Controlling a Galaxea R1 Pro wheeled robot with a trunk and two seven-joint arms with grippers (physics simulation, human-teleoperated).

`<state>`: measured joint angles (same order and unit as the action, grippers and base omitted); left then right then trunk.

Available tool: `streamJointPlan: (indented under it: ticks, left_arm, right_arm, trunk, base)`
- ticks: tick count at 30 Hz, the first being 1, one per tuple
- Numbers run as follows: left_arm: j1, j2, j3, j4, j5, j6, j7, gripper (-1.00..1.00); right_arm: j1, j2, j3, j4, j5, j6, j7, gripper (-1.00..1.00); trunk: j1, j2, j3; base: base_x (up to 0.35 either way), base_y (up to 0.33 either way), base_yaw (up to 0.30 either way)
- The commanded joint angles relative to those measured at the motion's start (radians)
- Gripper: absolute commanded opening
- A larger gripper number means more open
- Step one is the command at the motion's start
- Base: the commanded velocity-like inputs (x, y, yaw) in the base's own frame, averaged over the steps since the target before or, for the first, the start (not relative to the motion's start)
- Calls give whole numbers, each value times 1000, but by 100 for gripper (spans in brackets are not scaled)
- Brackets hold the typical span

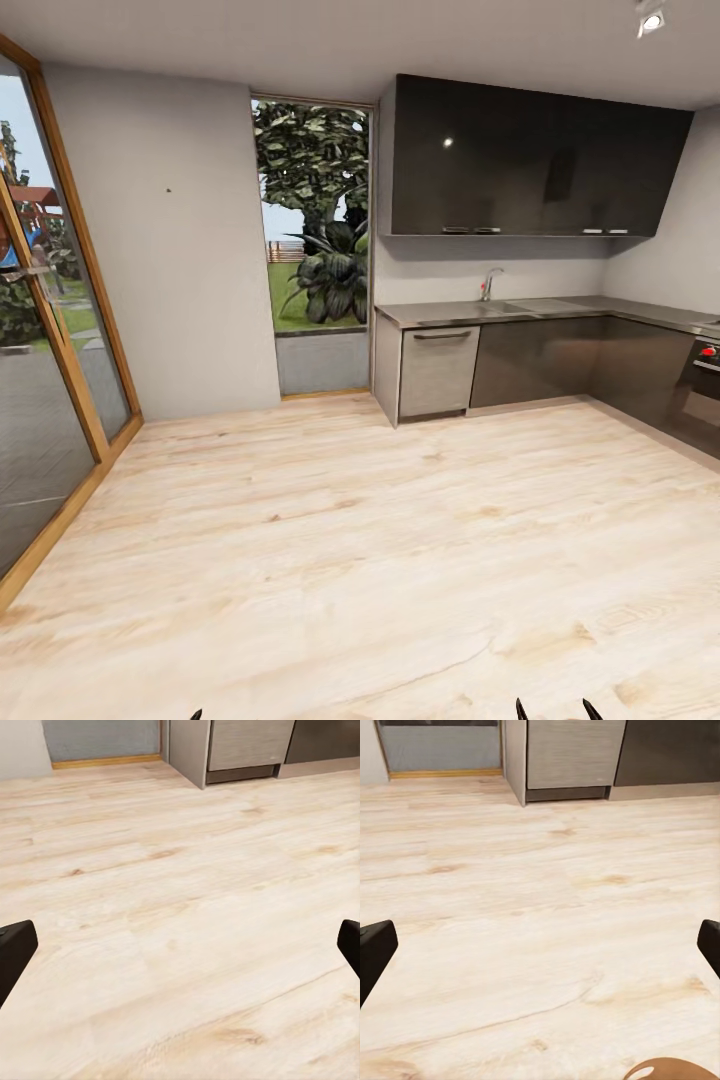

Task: Put the three can of soda from the living room inside the tash can in the kitchen.

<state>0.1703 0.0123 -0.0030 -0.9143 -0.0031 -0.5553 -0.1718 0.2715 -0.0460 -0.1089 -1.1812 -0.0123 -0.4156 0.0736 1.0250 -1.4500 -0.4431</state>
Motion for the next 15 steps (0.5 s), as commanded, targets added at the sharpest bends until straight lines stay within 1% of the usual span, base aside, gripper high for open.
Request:
streamJointPlan:
  ticks: [1,8,15]
  left_arm:
    - [0,0,0,0,0,0,0,100]
    - [0,0,0,0,0,0,0,100]
    - [0,0,0,0,0,0,0,100]
  right_arm:
    - [0,0,0,0,0,0,0,100]
    - [0,0,1,0,0,0,0,100]
    - [0,0,1,0,0,1,-3,100]
  trunk:
    - [0,0,0]
    - [0,0,-1]
    - [0,0,-10]
  base:
    - [0,0,0]
    - [0,0,0]
    - [0,0,0]
